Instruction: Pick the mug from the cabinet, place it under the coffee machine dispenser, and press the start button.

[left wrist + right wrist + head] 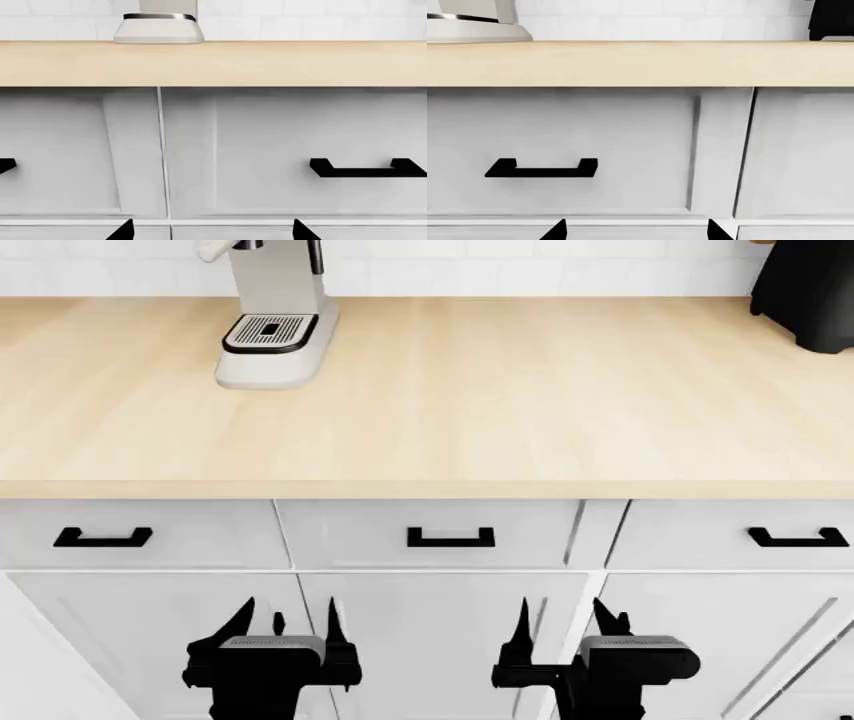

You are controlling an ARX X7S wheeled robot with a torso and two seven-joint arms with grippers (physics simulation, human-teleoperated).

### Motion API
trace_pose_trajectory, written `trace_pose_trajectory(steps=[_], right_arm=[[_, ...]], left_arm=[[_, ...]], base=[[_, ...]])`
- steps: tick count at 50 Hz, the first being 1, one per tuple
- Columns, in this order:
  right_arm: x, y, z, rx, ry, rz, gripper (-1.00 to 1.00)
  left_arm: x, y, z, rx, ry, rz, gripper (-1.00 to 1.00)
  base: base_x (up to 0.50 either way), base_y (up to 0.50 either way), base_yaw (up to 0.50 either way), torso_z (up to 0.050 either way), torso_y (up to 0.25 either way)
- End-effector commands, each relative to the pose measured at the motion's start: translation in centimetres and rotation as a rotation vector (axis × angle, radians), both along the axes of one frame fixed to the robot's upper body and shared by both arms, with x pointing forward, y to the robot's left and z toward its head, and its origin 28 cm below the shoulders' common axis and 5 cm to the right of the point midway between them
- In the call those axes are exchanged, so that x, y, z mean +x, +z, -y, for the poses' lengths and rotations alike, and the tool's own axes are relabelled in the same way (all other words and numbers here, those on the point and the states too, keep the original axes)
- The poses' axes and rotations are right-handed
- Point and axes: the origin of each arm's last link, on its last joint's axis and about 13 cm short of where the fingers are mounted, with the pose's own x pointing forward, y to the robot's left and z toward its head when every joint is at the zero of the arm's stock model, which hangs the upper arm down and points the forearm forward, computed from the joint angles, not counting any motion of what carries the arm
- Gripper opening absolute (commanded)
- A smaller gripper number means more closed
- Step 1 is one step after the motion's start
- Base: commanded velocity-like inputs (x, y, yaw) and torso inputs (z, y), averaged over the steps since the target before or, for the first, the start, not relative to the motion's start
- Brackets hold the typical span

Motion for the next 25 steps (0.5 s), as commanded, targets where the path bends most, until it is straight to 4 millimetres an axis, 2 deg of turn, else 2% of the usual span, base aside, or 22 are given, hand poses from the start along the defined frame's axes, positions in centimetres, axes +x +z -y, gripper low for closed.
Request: trace_pose_trajectory(steps=[1, 9, 15, 19, 25], right_arm=[[0.1, 0.2, 0.2, -0.004, -0.013, 0.007, 1.00], [0.3, 4.5, 0.6, -0.053, -0.035, 0.107, 1.00], [0.2, 4.8, 0.6, -0.064, -0.026, 0.126, 1.00], [0.5, 6.3, 0.9, -0.090, -0.039, 0.151, 1.00], [1.6, 11.1, 1.5, -0.131, -0.055, 0.248, 1.00]], left_arm=[[0.2, 0.2, -0.1, 0.004, 0.002, 0.007, 1.00], [0.7, 3.7, -0.6, 0.007, -0.003, 0.063, 1.00], [0.7, 4.4, -0.6, 0.012, -0.019, 0.079, 1.00], [1.3, 8.5, -1.2, 0.026, -0.030, 0.139, 1.00], [2.1, 15.0, -2.1, 0.024, -0.052, 0.234, 1.00]], base=[[0.00, 0.00, 0.00, 0.000, 0.000], [0.00, 0.00, 0.00, 0.000, 0.000], [0.00, 0.00, 0.00, 0.000, 0.000], [0.00, 0.00, 0.00, 0.000, 0.000], [0.00, 0.00, 0.00, 0.000, 0.000]])
